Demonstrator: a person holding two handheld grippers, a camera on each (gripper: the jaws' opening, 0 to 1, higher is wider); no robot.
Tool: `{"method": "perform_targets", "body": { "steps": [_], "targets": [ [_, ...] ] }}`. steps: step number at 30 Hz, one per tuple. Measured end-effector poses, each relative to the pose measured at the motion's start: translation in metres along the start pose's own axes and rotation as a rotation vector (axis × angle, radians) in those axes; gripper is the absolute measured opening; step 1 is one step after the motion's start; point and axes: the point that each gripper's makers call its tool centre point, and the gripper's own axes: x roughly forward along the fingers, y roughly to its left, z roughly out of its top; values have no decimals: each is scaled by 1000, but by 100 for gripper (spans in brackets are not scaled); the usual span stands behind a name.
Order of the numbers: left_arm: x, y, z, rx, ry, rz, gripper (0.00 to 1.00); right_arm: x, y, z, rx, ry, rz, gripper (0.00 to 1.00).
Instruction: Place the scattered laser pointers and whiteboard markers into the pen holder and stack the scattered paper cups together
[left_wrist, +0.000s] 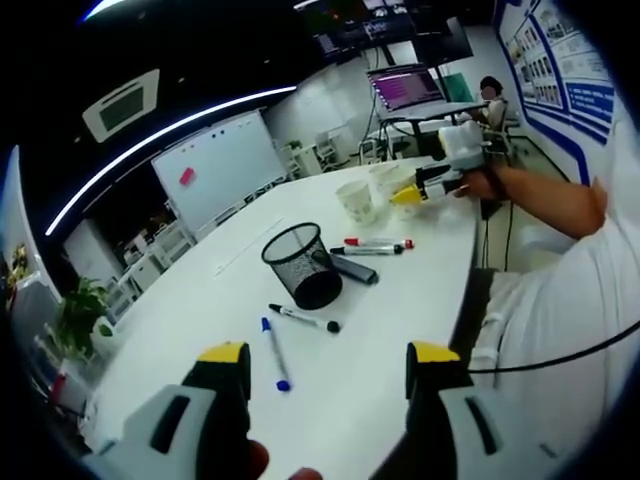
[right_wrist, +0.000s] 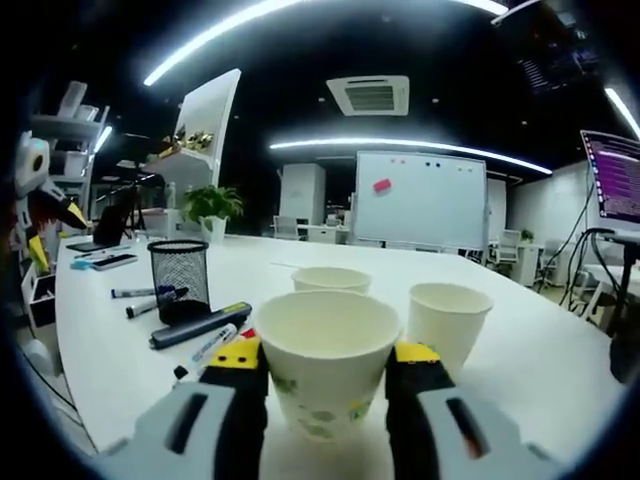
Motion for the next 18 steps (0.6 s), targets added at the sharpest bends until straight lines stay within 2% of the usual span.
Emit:
{"method": "perform_targets", "body": {
  "steps": [18],
  "targets": [
    [1,-4,-3,-4,8,0,63,-5,2,17,-25,-27,-9,47]
  ]
}}
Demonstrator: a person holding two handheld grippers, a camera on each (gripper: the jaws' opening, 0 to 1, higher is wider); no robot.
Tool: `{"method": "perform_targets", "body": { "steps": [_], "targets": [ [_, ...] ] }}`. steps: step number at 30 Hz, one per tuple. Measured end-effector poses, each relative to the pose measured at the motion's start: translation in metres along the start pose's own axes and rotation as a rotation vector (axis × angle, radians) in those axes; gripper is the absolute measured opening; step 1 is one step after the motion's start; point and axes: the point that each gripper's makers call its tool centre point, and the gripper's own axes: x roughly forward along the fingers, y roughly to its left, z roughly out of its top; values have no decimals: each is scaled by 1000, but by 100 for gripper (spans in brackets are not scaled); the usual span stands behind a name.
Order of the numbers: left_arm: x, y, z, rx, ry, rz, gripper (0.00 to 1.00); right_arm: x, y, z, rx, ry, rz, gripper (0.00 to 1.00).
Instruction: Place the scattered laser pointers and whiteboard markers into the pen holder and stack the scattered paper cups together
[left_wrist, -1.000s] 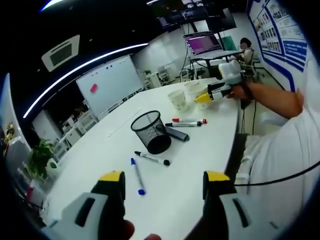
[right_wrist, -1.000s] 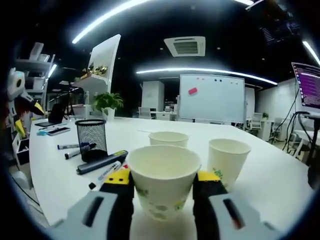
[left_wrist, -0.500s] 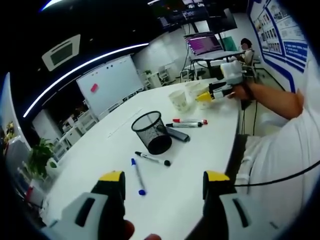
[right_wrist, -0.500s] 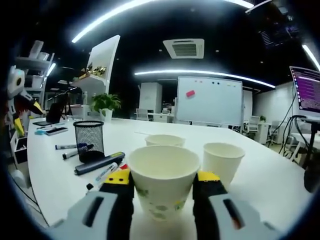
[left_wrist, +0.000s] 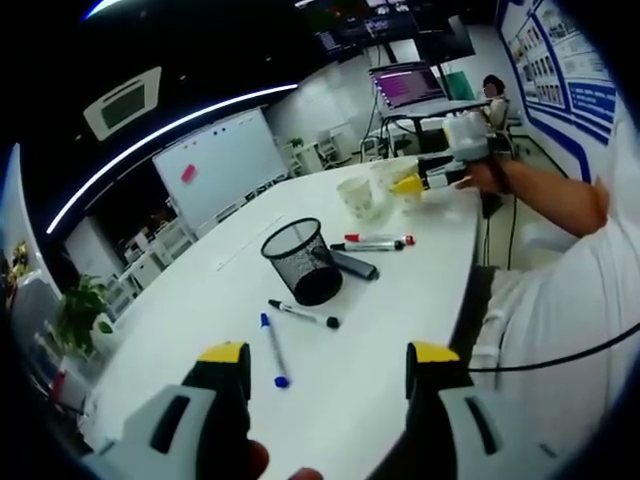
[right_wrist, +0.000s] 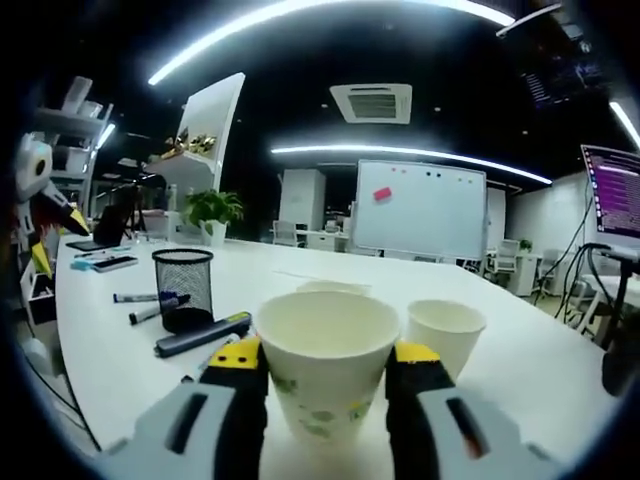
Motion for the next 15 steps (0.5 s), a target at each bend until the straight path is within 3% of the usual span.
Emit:
{"method": "perform_targets", "body": {
  "steps": [15],
  "targets": [
    [1,0,-2,-3,0,-3,63,-1,2,16,-15,-22,-5,47]
  ]
}}
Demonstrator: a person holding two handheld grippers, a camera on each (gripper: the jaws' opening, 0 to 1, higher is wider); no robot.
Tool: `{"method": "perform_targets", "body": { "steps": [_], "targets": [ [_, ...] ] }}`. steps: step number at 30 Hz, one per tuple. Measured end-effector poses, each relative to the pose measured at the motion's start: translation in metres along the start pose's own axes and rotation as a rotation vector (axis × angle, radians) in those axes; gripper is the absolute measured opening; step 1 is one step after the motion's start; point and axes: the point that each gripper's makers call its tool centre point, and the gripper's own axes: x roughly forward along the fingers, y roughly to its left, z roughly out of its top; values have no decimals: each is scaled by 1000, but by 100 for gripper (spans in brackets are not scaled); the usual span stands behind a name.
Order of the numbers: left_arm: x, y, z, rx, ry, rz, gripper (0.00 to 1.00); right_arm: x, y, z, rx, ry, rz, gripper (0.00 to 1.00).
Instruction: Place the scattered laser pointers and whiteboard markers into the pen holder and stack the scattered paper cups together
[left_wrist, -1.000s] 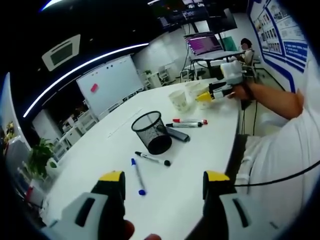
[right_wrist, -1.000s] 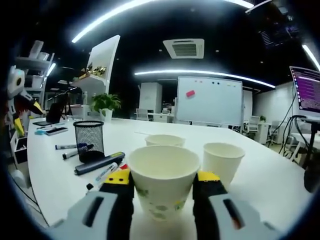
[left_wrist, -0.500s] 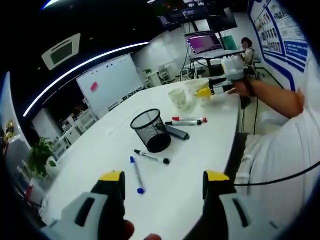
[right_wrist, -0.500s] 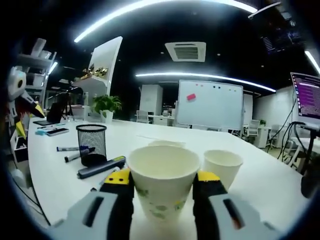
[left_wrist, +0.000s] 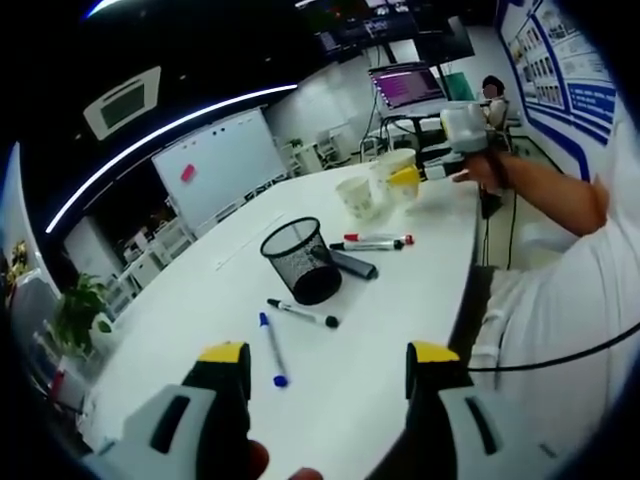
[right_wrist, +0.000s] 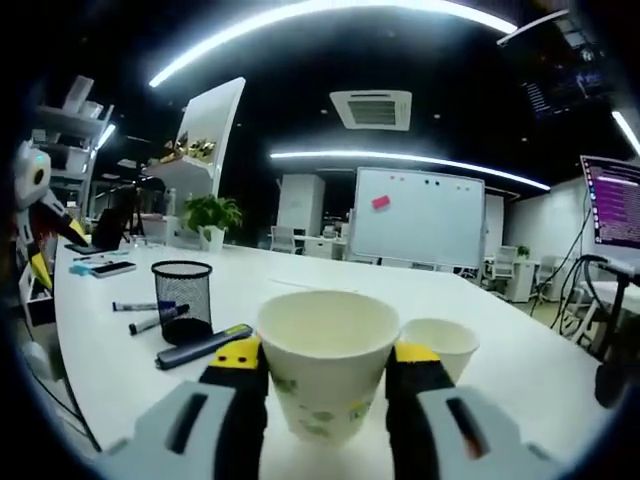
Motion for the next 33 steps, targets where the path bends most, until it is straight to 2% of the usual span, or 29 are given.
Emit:
{"method": "perform_targets", "body": {
  "steps": [9,33],
  "targets": [
    [0,0,-2,-1,5,-2,63,0,-1,9,-4,-17,-1,47],
    [0,-1,-4,2,10,-5,63,1,-14,18,-10,-28,-20,47]
  ]
}}
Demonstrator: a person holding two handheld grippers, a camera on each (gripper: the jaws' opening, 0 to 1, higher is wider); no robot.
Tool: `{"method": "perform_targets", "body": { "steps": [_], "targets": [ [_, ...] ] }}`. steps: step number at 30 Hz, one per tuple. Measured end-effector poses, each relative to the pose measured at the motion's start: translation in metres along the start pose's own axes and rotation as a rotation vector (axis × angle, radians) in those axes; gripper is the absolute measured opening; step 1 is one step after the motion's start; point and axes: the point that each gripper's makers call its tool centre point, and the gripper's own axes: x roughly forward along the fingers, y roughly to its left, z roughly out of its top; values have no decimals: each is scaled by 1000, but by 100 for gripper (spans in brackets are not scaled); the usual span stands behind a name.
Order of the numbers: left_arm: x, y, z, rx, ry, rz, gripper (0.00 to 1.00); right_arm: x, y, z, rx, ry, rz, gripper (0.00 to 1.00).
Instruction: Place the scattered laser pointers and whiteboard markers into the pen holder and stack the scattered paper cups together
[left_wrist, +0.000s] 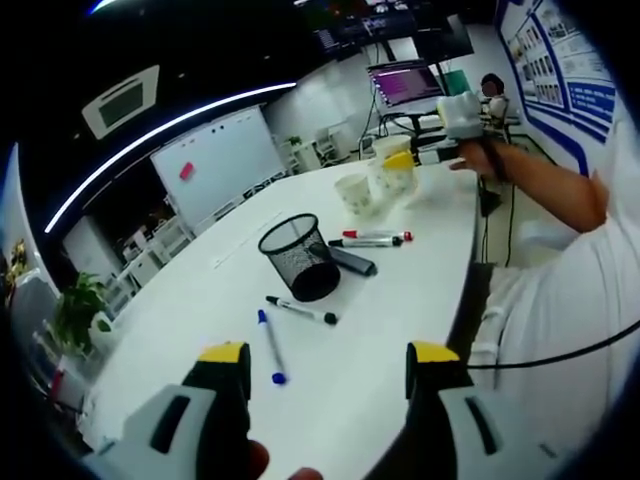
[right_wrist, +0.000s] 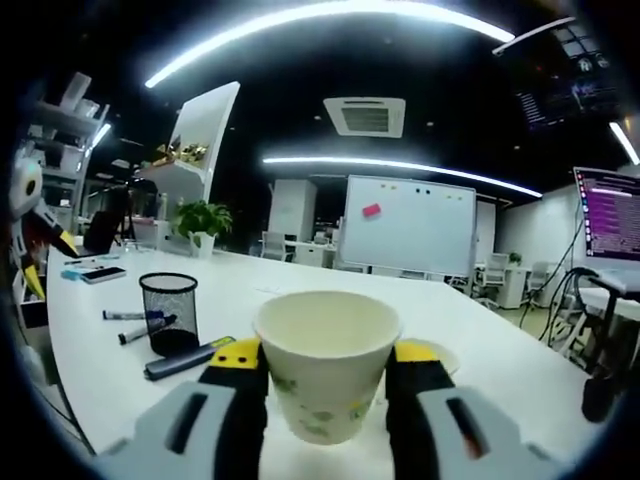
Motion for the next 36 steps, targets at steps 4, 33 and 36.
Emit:
{"method": "perform_targets", "body": {
  "steps": [4,33,36],
  "targets": [
    [0,0,0,-2,1,0,63,0,-1,0,0,1,-3,47],
    [0,-2,0,4,9,-5,63,4,-10,7,0,1,-20,47],
    [1,-2,0,3,9,-6,63,5,-13,7,0,3,-24,47]
  ]
}}
